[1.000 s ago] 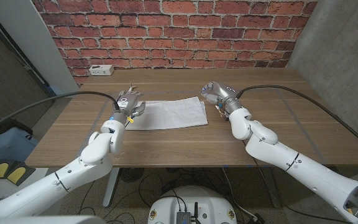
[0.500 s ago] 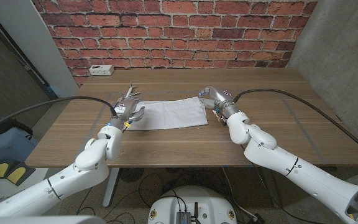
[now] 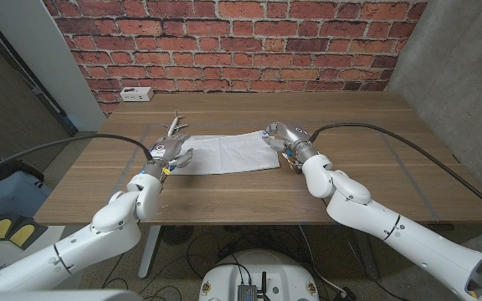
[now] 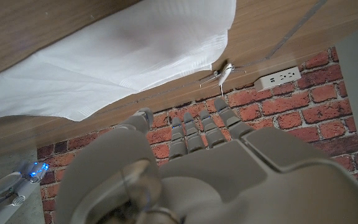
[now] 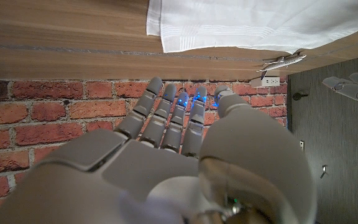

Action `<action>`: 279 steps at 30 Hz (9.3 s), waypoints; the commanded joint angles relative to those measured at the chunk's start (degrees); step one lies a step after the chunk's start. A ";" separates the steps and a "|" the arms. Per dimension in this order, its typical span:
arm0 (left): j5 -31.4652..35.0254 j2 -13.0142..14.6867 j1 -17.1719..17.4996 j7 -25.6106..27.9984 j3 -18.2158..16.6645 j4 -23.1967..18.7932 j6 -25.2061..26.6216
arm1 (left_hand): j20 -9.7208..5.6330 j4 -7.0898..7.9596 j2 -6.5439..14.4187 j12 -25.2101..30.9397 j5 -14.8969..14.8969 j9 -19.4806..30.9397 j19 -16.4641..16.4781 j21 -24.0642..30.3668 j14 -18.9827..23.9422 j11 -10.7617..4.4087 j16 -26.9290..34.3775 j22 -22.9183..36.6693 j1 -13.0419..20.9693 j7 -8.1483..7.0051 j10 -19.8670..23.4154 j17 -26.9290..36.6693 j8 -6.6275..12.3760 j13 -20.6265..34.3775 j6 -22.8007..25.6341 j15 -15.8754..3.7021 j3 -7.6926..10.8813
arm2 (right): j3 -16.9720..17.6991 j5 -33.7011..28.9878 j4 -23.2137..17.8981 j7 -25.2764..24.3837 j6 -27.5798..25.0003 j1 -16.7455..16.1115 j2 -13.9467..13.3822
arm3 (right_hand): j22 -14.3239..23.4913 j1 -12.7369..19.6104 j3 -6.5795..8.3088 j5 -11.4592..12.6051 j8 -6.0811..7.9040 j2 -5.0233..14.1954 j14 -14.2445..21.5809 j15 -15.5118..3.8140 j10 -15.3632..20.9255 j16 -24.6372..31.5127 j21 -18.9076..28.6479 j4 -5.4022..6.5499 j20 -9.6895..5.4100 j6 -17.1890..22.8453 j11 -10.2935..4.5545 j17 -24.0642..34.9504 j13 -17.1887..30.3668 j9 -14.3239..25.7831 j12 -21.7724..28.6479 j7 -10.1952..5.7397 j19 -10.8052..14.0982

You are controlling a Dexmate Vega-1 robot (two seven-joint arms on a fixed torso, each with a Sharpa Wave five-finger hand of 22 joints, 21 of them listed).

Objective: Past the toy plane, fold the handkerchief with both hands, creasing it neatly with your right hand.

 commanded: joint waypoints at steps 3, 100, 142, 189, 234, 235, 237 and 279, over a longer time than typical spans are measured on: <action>-8.09 2.16 0.95 -0.64 -1.62 -0.79 -1.33 | 0.26 1.17 1.10 -0.12 -0.47 -0.19 -1.33 -0.85 -1.90 0.20 -0.15 -0.08 -2.31 0.89 -2.22 0.33 -0.10 -1.07 -2.50 0.67 -0.45 | -0.53 1.34 -1.29 3.77 -0.92 0.00 -0.64 | -0.02 -1.22 0.44 0.53 -0.41 0.05 -1.47 -3.21 -1.48 -0.22 -0.54 -0.26 0.22 -3.68 0.25 -1.27 -0.57 -0.18 -1.09 -1.36 -1.01; -23.89 7.23 -13.24 -15.12 6.17 6.99 -8.46 | 1.30 5.77 -4.74 1.51 2.39 -0.56 -5.26 -4.67 -8.44 2.09 0.55 -0.17 -28.36 2.41 -8.26 -0.09 0.93 -4.73 -11.92 2.23 -11.50 | -17.05 -24.56 8.54 35.53 -10.01 14.54 3.89 | -0.37 13.86 2.98 -2.60 1.13 -3.92 -24.78 -3.75 -23.26 0.82 -10.97 -6.99 -0.55 -29.40 -3.64 -16.43 -5.15 -1.05 -2.00 -5.89 -8.22; -22.70 7.66 -14.24 -17.16 6.88 4.92 -10.39 | 1.81 5.59 -4.72 1.80 2.98 -0.58 -4.24 -5.06 -7.34 2.32 0.65 -0.24 -29.52 2.40 -7.22 -0.13 1.21 -4.74 -10.57 2.18 -12.24 | -10.60 -31.42 10.53 9.41 3.29 8.42 -0.73 | 3.79 30.14 0.50 -1.70 10.13 1.08 21.67 -11.05 22.87 27.67 10.47 -6.40 -6.98 20.01 -4.05 -1.48 -1.04 0.62 10.62 -2.56 8.65; -21.02 5.09 -16.86 -20.31 8.40 8.05 -11.99 | 1.87 4.77 -5.69 1.65 3.35 -0.59 -3.84 -5.88 -7.12 2.28 0.44 -0.34 -29.75 2.36 -7.12 -0.20 1.03 -4.76 -10.25 2.01 -13.06 | -13.13 -41.36 23.13 4.27 29.30 25.51 4.86 | 3.79 31.87 -0.46 -1.79 9.20 0.44 23.03 -11.05 23.15 25.76 16.07 -5.71 -7.49 20.77 -4.65 1.00 1.49 1.42 11.46 -3.13 6.67; -22.18 5.54 -15.20 -18.43 7.50 7.42 -11.96 | 1.78 3.98 -6.68 1.55 3.59 -0.60 -3.50 -6.71 -7.09 2.19 0.32 -0.36 -29.57 2.33 -7.08 -0.23 0.92 -4.76 -10.25 1.95 -13.81 | -20.90 -43.05 34.24 -5.60 37.86 37.72 12.26 | 2.87 32.10 -1.00 -1.55 8.54 0.17 24.38 -11.06 24.00 23.95 20.21 -5.59 -7.85 21.55 -4.65 2.45 1.83 1.78 11.21 -3.01 5.54; -22.22 5.56 -15.13 -18.33 7.45 7.38 -11.92 | 1.75 3.97 -6.69 1.55 3.59 -0.60 -3.50 -6.72 -7.07 2.18 0.33 -0.36 -29.57 2.32 -7.08 -0.23 0.93 -4.77 -10.24 1.93 -13.82 | -21.08 -43.00 34.45 -5.85 37.96 37.91 12.46 | 2.85 32.10 -1.00 -1.55 8.55 0.17 24.39 -11.05 23.99 23.91 20.28 -5.59 -7.86 21.61 -4.80 2.47 1.86 1.78 11.21 -3.03 5.54; -22.31 5.59 -15.00 -18.11 7.34 7.40 -12.01 | 1.75 3.94 -6.72 1.54 3.61 -0.60 -3.49 -6.75 -7.08 2.15 0.32 -0.36 -29.56 2.30 -7.09 -0.23 0.93 -4.77 -10.22 2.00 -13.84 | -21.49 -43.18 34.84 -6.37 37.95 38.31 12.82 | 2.78 32.11 -1.02 -1.55 8.50 0.17 24.39 -11.05 24.13 23.75 20.53 -5.58 -7.89 21.63 -4.75 2.55 1.87 1.81 11.21 -3.05 5.40; -22.38 4.73 -15.93 -17.86 7.69 9.10 -12.89 | 2.29 3.59 -6.75 1.46 3.88 -0.59 -3.22 -7.51 -7.11 2.10 0.28 -0.32 -29.42 2.17 -7.09 -0.22 0.95 -4.77 -9.97 1.93 -14.24 | -27.32 -41.37 42.91 -15.96 38.86 42.78 18.27 | 1.04 30.63 -3.20 -1.79 4.31 0.03 20.39 -11.05 17.48 19.17 26.67 -4.90 -7.70 16.29 -5.69 3.26 1.25 2.00 6.11 -4.33 2.78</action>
